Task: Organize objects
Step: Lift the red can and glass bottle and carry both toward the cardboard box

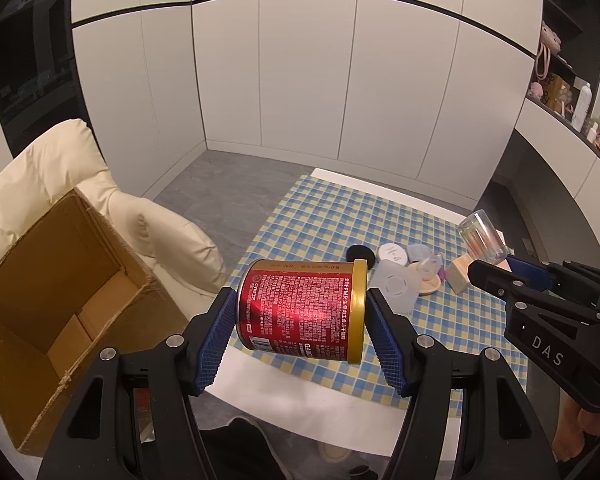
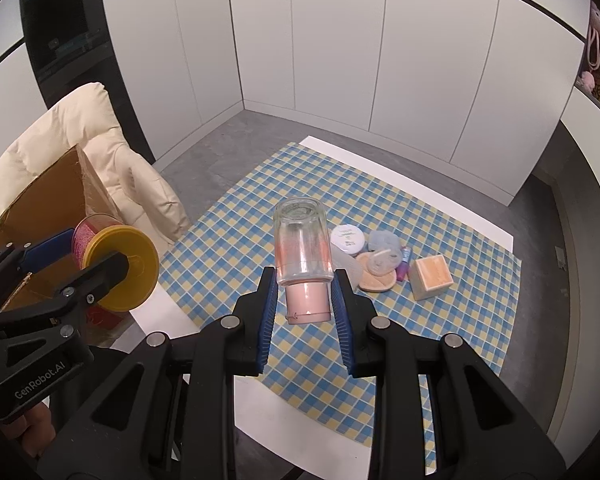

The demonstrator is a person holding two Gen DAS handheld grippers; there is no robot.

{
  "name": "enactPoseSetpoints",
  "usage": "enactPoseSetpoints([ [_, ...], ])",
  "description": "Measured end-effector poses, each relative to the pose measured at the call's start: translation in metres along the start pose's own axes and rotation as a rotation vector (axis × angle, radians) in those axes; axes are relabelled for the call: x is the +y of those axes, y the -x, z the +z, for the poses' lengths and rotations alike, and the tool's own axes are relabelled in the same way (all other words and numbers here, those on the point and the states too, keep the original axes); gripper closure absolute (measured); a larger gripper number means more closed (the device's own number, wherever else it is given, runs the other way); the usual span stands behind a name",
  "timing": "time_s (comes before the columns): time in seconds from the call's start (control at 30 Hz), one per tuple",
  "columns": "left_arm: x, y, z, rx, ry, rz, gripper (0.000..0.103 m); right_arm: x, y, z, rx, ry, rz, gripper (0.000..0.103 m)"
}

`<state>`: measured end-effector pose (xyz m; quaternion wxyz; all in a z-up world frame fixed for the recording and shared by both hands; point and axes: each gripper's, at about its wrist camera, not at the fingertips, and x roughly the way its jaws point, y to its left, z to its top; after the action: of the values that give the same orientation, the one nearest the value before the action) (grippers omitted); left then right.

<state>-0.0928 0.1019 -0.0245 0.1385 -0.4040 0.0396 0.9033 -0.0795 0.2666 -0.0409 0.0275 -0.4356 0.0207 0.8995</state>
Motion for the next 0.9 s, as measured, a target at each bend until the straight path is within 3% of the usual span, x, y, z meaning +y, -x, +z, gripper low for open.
enactPoseSetpoints([
  [0.9,0.071,0.016,-0.011,-0.014,0.105,0.097,0.038,0.081,-0.012,0.014,-0.009,0.119,0.093,0.075],
])
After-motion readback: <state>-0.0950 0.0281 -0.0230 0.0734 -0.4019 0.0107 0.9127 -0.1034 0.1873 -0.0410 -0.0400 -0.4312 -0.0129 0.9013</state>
